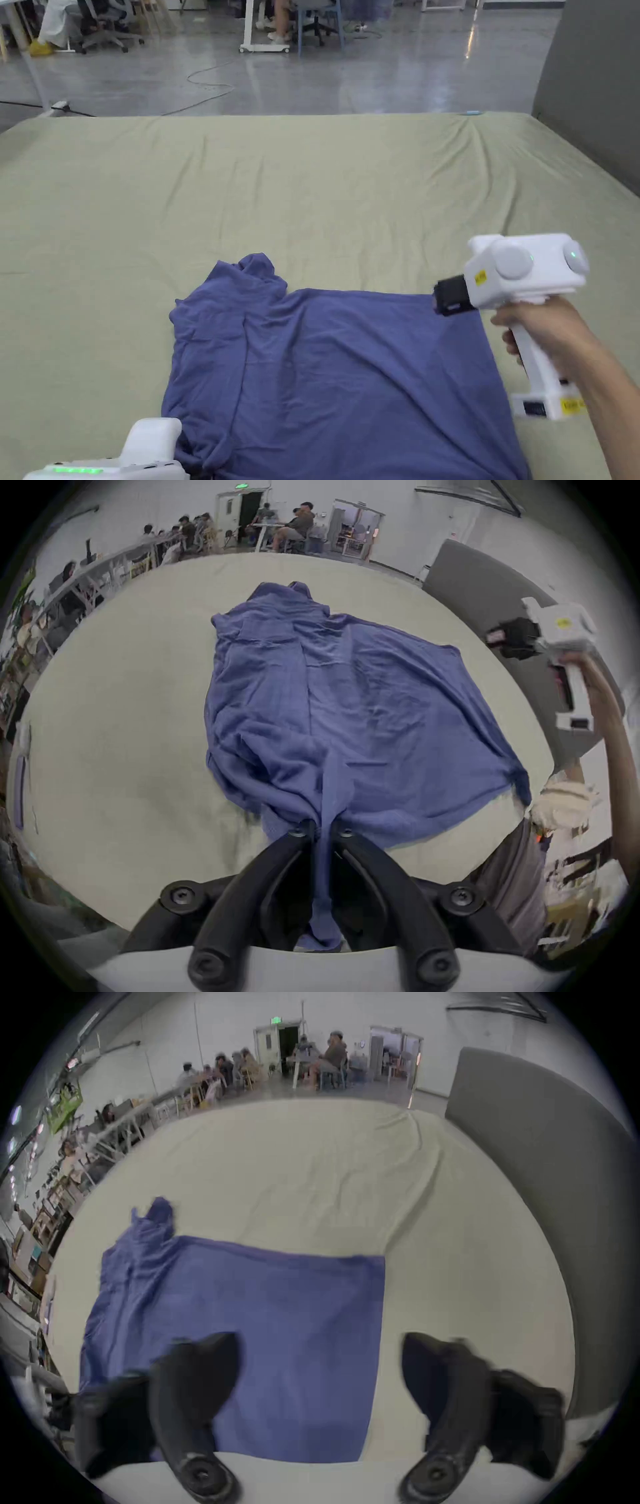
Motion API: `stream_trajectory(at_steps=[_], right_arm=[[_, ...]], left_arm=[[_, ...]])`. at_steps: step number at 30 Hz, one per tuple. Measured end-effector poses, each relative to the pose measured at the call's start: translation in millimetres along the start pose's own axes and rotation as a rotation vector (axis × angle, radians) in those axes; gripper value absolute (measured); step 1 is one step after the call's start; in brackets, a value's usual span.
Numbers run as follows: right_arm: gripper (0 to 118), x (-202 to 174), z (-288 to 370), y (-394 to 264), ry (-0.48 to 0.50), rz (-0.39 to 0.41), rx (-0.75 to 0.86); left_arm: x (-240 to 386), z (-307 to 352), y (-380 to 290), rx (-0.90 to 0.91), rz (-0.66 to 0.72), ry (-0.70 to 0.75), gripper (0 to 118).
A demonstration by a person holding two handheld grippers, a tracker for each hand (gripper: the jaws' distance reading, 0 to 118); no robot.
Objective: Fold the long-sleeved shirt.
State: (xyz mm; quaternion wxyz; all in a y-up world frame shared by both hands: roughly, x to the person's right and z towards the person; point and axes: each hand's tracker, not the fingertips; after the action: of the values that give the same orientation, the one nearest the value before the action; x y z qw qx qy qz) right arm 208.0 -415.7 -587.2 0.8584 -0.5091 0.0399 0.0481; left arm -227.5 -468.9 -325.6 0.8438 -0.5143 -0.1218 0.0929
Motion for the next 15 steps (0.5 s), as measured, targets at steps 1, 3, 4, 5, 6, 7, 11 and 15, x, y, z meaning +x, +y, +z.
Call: stream_trajectory(at_steps=[1, 3, 4, 5, 6, 7, 11, 15], right_arm=[[100, 4.8, -20.1, 16.7, -0.011, 0.014, -0.032], [100, 12.7, -57.5, 41.5, -0.039, 0.023, -0.122], [99, 13.2, -70.8, 48.3, -0.051, 0.026, -0.177], [99, 12.4, -79.2, 50.7, -0.061, 0.031, -0.209], [96, 14.3, -89.7, 54.3, -0.059, 0.023, -0.217], [88, 14.8, -98.8, 57.4, -0.062, 0.019, -0.212], [63, 15.6, -126.7, 45.0, -0.084, -0.026, -0.332], [0, 9.5, -98.1, 40.7, -0.051, -0.053, -0.264]], left_arm=[[-0.5, -0.8, 2.2, -0.004, 0.016, -0.003, 1], [-0.6, -2.5, 5.2, -0.003, 0.026, 0.002, 1], [-1.5, -4.0, 6.4, -0.013, 0.033, -0.006, 1], [-2.0, -5.3, 7.3, -0.021, 0.037, -0.008, 1], [-0.1, -5.0, 5.4, -0.025, 0.040, -0.006, 1], [0.1, -5.9, 5.5, -0.027, 0.045, -0.016, 1], [-4.1, -8.2, 6.0, -0.034, 0.069, -0.025, 1], [-3.4, -7.6, 12.9, -0.024, 0.064, -0.020, 1]])
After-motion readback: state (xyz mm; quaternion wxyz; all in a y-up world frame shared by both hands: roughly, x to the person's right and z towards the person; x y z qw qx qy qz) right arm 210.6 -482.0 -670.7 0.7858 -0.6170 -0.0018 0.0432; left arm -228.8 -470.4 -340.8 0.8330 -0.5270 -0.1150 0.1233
